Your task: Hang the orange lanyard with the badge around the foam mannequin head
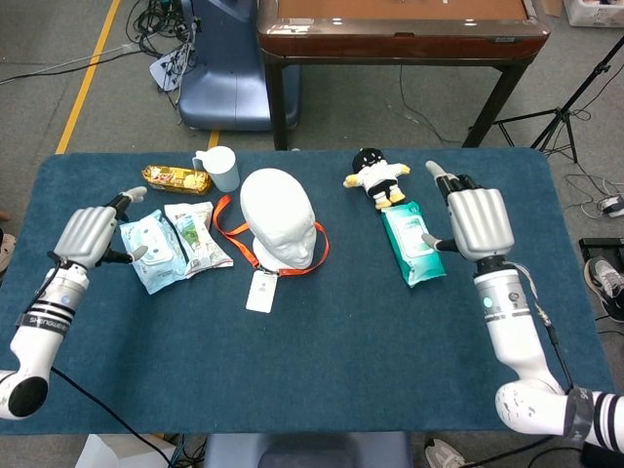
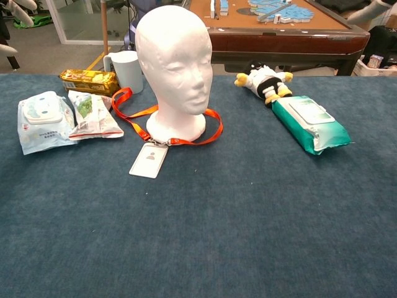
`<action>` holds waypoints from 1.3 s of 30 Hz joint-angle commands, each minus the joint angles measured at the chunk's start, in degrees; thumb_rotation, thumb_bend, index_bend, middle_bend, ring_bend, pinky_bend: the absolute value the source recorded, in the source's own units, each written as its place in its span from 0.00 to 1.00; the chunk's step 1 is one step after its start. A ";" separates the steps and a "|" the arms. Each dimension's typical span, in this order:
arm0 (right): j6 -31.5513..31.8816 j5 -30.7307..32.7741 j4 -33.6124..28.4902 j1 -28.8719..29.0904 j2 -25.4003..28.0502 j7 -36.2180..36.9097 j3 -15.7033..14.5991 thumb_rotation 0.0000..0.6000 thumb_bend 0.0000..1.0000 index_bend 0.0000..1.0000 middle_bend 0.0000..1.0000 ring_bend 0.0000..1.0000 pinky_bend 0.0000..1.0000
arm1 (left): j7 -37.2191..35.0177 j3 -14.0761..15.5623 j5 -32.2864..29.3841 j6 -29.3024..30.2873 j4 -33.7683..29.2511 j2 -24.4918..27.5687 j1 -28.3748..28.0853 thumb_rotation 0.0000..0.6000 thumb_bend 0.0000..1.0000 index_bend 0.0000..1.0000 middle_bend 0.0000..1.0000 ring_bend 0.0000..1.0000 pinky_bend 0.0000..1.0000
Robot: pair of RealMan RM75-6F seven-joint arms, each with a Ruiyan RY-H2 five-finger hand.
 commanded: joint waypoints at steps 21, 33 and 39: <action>13.28 -19.88 3.69 -25.63 1.19 18.04 -14.96 1.00 0.14 0.05 0.33 0.29 0.52 | -0.94 8.33 15.24 1.44 3.92 -6.62 1.55 1.00 0.28 0.21 0.78 0.85 0.82; 13.38 -22.50 3.28 -28.83 1.22 17.97 -14.18 1.00 0.18 0.05 0.34 0.31 0.52 | -2.20 9.29 15.80 -11.58 7.67 -11.48 -6.04 1.00 0.47 0.22 0.98 1.00 0.93; 12.02 -22.13 3.33 -29.54 1.26 18.07 -13.43 1.00 0.18 0.05 0.34 0.31 0.52 | -1.01 9.29 13.17 -17.57 9.02 -13.63 -9.73 1.00 0.56 0.19 0.99 1.00 0.96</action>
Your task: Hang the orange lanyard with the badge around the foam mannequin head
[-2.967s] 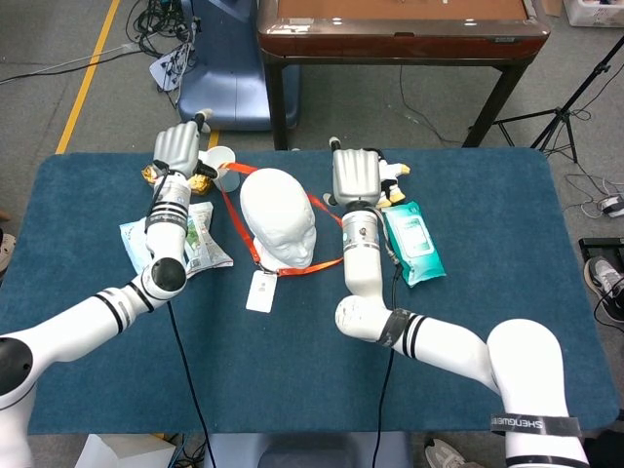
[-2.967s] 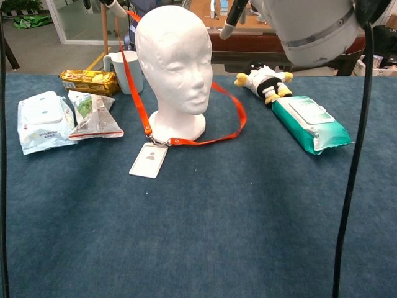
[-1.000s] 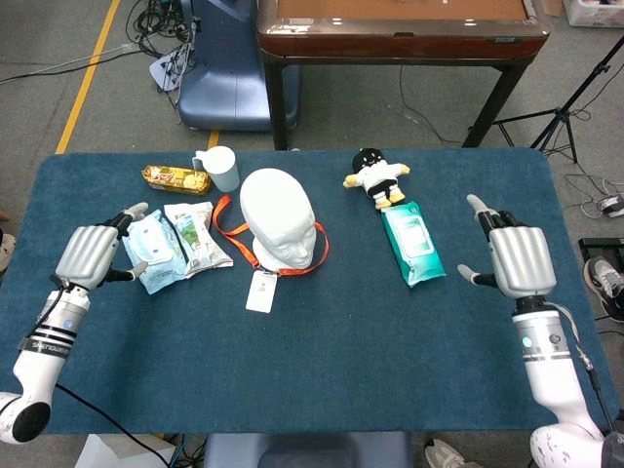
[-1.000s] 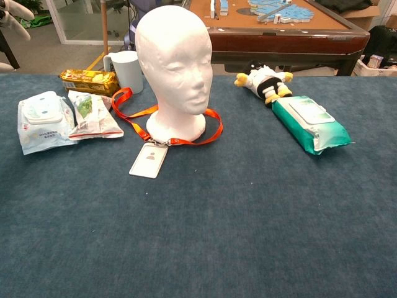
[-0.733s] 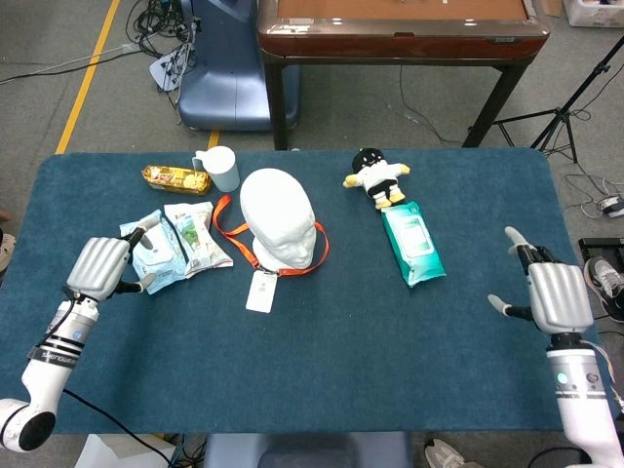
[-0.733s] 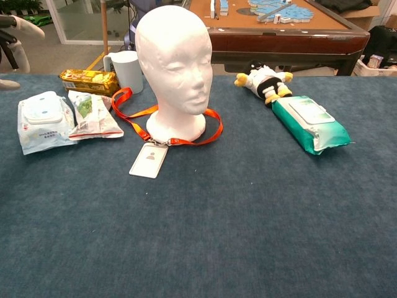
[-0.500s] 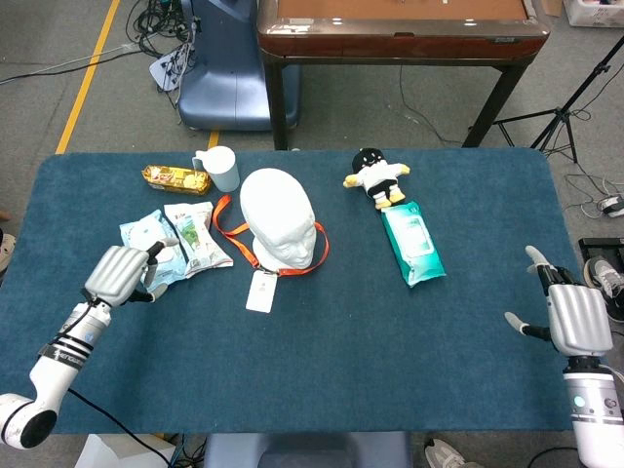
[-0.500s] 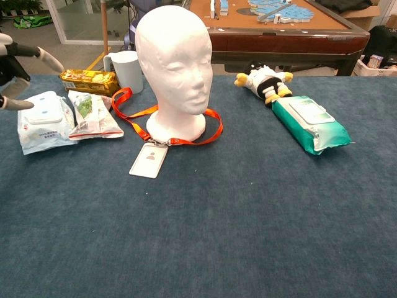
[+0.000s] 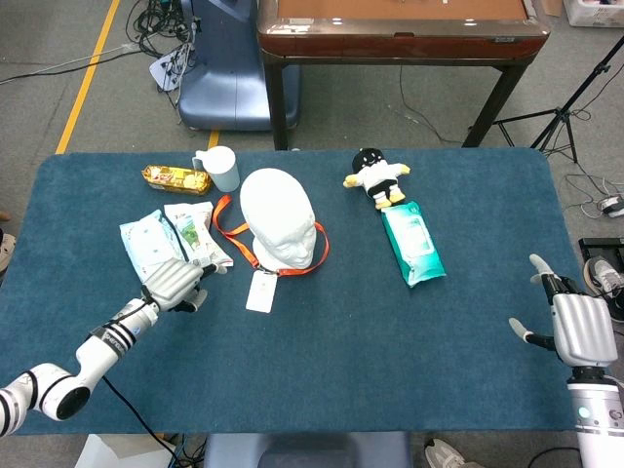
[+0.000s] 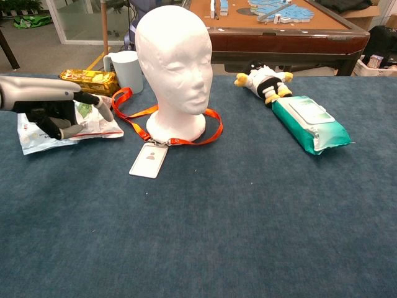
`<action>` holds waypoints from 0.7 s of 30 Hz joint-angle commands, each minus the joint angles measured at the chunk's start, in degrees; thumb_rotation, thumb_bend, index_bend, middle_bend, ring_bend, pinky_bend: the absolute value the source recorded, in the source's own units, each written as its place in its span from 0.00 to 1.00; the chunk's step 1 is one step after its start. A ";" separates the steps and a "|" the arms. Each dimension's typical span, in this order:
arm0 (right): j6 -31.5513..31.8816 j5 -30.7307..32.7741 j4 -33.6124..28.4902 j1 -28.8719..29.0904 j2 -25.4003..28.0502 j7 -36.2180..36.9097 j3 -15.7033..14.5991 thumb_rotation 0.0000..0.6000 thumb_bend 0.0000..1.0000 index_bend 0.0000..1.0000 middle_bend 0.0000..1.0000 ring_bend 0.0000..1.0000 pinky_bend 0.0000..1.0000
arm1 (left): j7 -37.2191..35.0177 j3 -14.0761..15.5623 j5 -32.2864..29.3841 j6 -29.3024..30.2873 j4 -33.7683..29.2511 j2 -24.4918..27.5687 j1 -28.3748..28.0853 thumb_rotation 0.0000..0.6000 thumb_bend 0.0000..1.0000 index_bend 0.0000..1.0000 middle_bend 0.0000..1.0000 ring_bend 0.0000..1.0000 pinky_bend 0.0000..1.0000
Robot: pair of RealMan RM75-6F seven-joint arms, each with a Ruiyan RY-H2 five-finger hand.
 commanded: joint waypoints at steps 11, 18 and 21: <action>-1.43 -0.31 0.46 -1.66 0.22 1.18 1.28 1.00 0.18 0.05 0.34 0.31 0.52 | 7.18 -0.18 -11.78 -8.28 4.04 -6.31 -8.04 1.00 0.56 0.12 0.99 1.00 0.96; -1.70 -0.30 1.07 -2.72 0.28 2.44 1.92 1.00 0.18 0.05 0.34 0.32 0.52 | 11.09 0.87 -20.48 -9.15 7.49 -9.40 -11.18 1.00 0.56 0.11 0.99 1.00 0.96; -2.06 -0.22 1.29 -3.04 0.20 3.18 2.21 1.00 0.18 0.05 0.34 0.32 0.52 | 12.63 1.71 -24.00 -9.35 8.61 -10.58 -12.50 1.00 0.55 0.11 0.99 1.00 0.96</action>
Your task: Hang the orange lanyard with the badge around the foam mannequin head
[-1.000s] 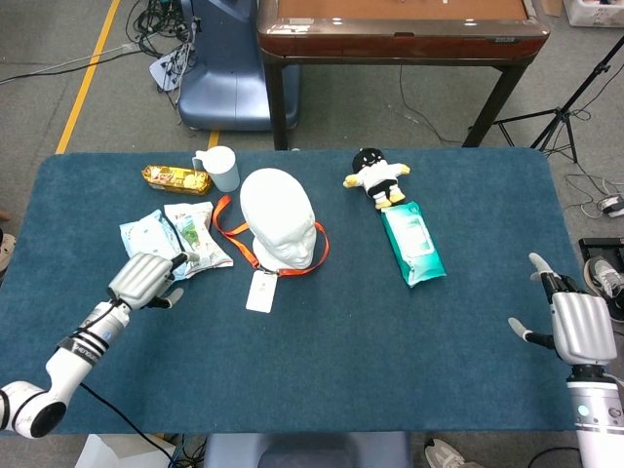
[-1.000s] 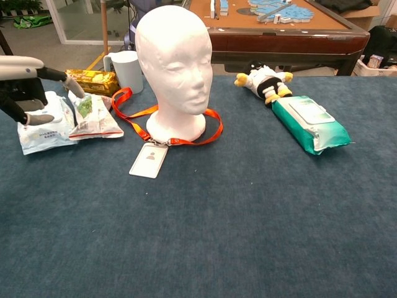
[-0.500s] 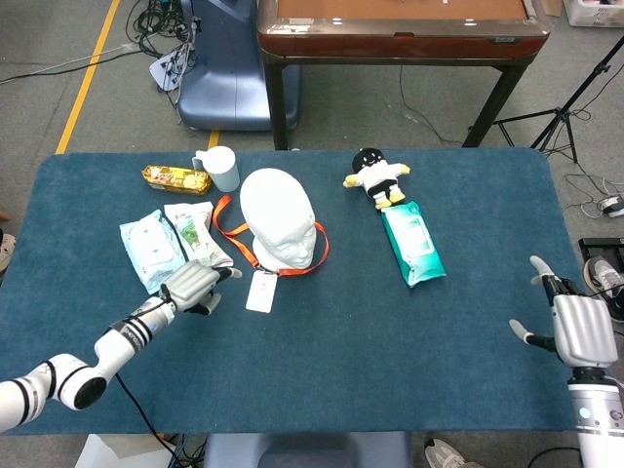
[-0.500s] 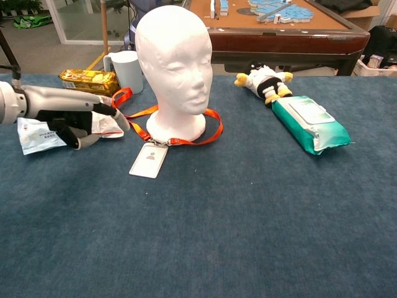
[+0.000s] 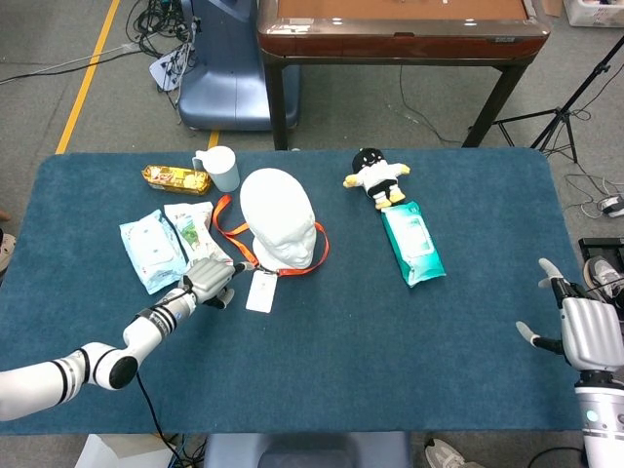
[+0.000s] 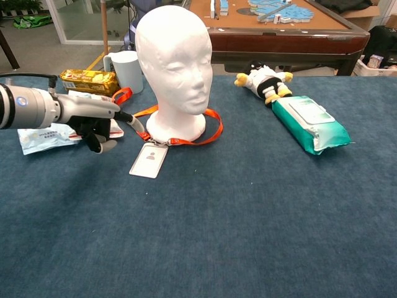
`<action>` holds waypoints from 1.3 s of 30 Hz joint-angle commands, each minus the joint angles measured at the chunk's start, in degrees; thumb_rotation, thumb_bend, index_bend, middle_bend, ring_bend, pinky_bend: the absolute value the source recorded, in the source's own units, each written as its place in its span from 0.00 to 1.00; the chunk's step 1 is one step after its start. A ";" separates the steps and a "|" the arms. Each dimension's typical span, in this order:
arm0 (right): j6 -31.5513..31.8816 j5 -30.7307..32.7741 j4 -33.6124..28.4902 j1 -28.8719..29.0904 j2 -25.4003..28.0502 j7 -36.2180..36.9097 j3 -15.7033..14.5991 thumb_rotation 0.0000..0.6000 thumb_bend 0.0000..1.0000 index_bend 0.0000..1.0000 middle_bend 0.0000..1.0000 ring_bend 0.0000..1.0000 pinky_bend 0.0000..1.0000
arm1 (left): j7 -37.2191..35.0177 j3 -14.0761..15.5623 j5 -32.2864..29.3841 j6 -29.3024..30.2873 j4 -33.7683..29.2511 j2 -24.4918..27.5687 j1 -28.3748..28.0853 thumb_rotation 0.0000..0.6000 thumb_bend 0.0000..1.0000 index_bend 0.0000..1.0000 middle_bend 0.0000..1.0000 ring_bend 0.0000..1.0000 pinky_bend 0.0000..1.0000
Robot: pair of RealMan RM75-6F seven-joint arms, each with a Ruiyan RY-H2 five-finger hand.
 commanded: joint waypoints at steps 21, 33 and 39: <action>-1.39 -0.40 1.56 -2.13 0.36 3.09 1.43 1.00 0.18 0.05 0.35 0.34 0.52 | 8.40 6.30 -9.71 1.40 -2.07 -3.27 -6.64 1.00 0.55 0.11 0.99 1.00 0.96; -1.92 -1.19 1.27 -2.51 0.23 3.44 1.94 1.00 0.18 0.05 0.35 0.34 0.52 | 11.70 9.75 -7.09 5.40 -13.47 2.23 -6.47 1.00 0.55 0.11 0.97 1.00 0.96; -1.97 -1.60 1.14 -2.78 0.16 3.65 2.08 1.00 0.18 0.05 0.35 0.34 0.52 | 12.61 10.40 -6.20 8.15 -17.21 3.62 -5.89 1.00 0.55 0.11 0.97 1.00 0.96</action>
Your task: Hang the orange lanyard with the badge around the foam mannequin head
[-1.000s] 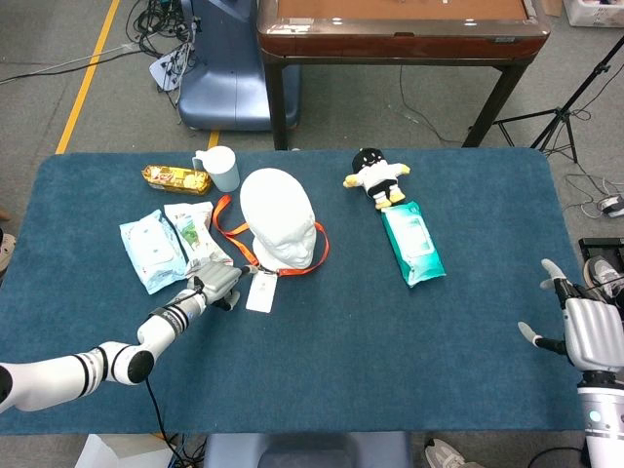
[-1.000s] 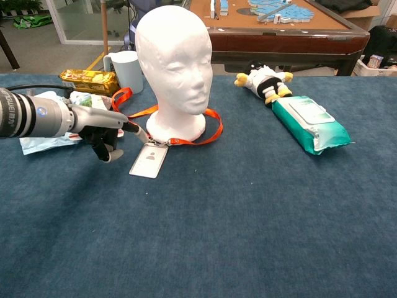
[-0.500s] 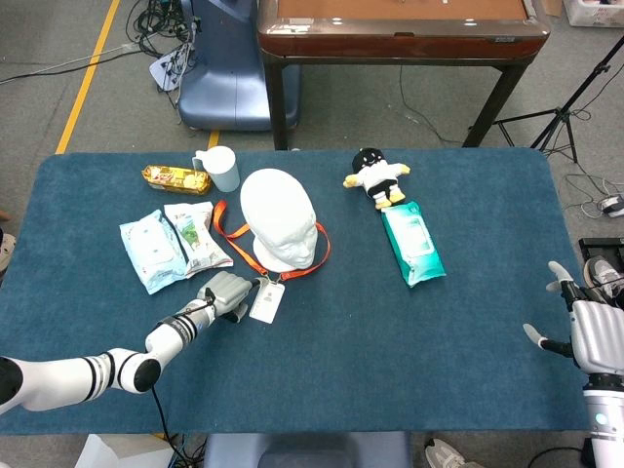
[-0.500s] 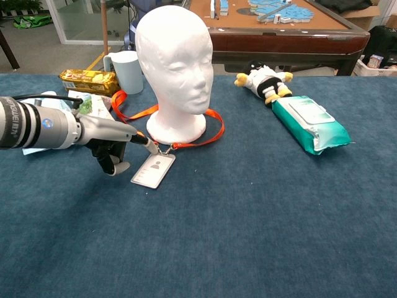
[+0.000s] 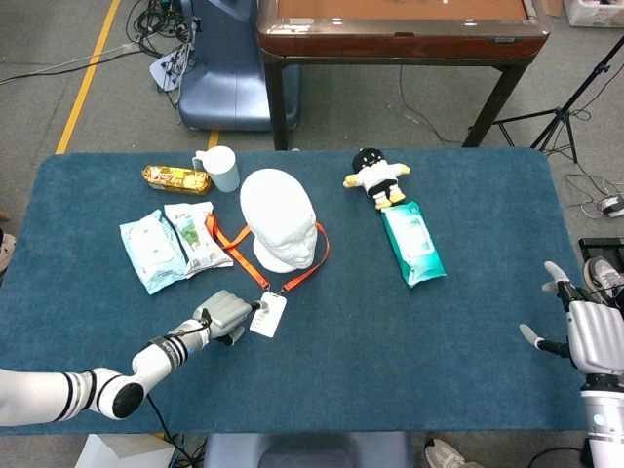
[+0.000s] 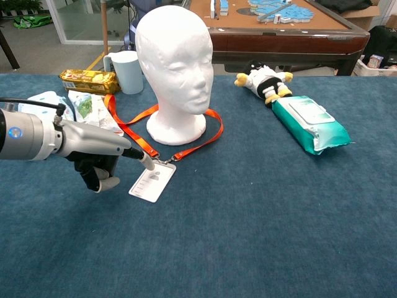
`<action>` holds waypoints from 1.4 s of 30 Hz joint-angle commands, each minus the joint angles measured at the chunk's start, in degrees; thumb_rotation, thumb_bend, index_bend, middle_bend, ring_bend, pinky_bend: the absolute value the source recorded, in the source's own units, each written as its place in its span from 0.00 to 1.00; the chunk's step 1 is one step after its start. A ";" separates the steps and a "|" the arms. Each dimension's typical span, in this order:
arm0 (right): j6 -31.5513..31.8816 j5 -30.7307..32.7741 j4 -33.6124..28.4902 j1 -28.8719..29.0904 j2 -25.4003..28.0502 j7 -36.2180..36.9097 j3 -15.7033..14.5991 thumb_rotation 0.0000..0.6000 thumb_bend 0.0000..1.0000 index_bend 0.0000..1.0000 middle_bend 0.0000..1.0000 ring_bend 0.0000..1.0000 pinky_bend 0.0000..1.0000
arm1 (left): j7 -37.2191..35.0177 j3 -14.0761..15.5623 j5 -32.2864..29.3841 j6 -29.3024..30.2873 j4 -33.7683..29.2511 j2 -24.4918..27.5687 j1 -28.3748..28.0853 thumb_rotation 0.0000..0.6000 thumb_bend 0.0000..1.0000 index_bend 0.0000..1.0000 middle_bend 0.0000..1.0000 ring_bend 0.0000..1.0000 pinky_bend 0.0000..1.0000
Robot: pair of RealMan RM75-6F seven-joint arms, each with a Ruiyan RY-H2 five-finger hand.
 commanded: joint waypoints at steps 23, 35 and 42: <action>-0.25 0.48 0.35 -1.32 -0.27 0.61 0.44 1.00 0.18 0.05 0.36 0.35 0.52 | 2.01 -2.89 -7.79 2.19 10.08 -8.52 -1.47 1.00 0.55 0.10 0.97 1.00 0.96; -0.84 0.50 0.67 -1.42 -0.44 0.90 0.64 1.00 0.18 0.05 0.36 0.35 0.52 | 3.99 -0.78 -8.13 2.39 5.67 -6.66 -1.82 1.00 0.55 0.10 0.97 1.00 0.96; -0.70 0.05 0.45 -1.60 -0.32 0.84 0.67 1.00 0.18 0.05 0.36 0.35 0.52 | 5.27 0.52 -7.14 3.91 1.51 -5.03 -1.68 1.00 0.55 0.10 0.96 1.00 0.96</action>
